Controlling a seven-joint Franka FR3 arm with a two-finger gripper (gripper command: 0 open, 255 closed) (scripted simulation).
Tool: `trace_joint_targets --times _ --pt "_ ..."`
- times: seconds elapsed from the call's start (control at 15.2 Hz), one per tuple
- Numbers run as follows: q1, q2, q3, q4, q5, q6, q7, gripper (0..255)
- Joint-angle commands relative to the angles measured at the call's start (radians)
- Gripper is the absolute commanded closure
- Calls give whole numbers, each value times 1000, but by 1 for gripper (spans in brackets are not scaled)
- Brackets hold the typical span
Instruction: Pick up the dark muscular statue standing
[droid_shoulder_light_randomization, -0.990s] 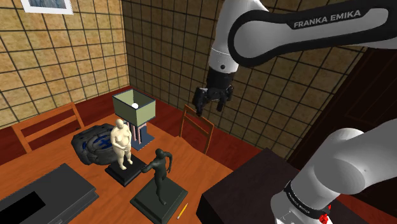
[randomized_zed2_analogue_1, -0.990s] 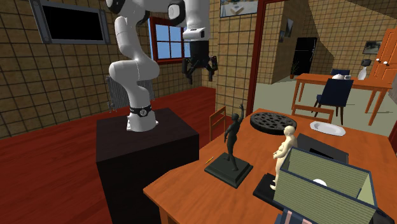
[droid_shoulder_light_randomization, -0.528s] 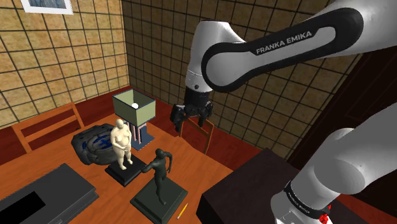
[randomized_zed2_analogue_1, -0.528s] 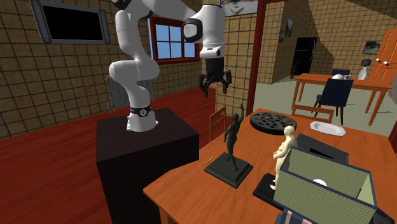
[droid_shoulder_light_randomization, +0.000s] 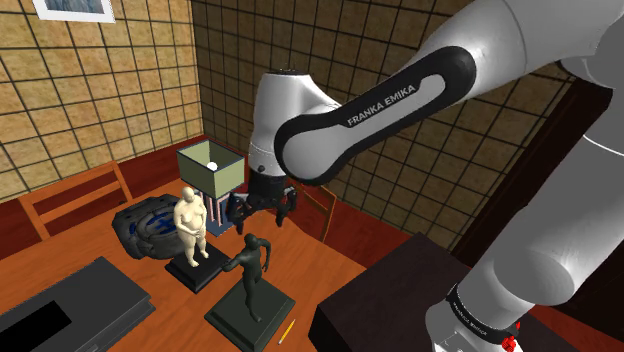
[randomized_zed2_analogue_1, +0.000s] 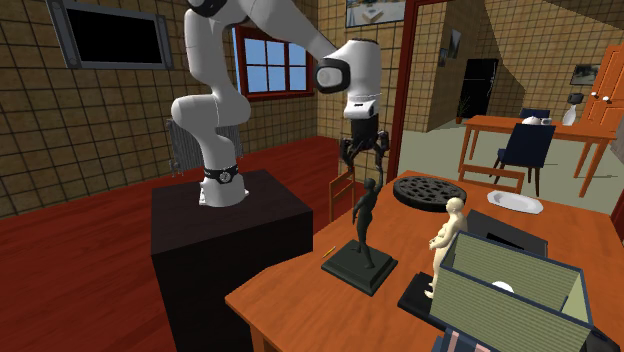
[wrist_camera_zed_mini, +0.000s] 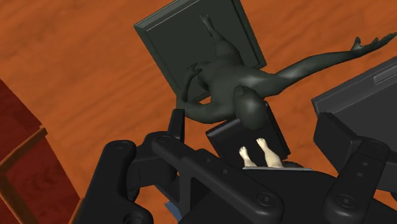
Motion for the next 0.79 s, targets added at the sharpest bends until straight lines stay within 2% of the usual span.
trace_joint_targets --times 0.0,0.46,0.59,0.66,0.73 --pt "6 74 5 41 -52 27 54 0" --pt "23 160 -13 14 -123 126 98 0" --pt "23 160 -14 14 -123 126 98 0" --pt "24 163 -15 16 -126 127 99 255" --pt "24 163 -15 16 -125 128 99 255"
